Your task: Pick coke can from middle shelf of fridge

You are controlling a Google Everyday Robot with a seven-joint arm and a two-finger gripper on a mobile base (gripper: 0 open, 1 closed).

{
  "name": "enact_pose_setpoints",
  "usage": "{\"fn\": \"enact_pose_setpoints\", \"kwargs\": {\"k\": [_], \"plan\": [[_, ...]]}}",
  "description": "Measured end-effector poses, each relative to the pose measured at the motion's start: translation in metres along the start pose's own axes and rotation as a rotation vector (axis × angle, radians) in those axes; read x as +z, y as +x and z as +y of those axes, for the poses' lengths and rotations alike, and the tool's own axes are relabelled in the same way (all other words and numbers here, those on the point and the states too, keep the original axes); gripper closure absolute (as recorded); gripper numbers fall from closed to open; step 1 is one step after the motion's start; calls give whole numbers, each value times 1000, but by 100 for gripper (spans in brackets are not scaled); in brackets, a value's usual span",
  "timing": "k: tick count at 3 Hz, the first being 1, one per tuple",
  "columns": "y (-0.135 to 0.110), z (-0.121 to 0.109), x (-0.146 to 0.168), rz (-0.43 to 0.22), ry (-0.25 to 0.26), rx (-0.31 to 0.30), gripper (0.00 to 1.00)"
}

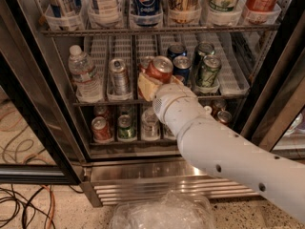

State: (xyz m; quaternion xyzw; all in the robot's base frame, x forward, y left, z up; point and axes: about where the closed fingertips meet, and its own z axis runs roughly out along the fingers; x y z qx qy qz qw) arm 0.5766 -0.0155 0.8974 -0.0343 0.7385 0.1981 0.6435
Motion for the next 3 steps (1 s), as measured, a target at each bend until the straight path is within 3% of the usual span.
{"fn": "enact_pose_setpoints", "kwargs": {"k": [1, 2, 3], "plan": [[13, 13, -18, 58, -117, 58, 100], [-1, 15, -35, 49, -239, 71, 100], [-22, -38, -45, 17, -289, 110, 100]]}}
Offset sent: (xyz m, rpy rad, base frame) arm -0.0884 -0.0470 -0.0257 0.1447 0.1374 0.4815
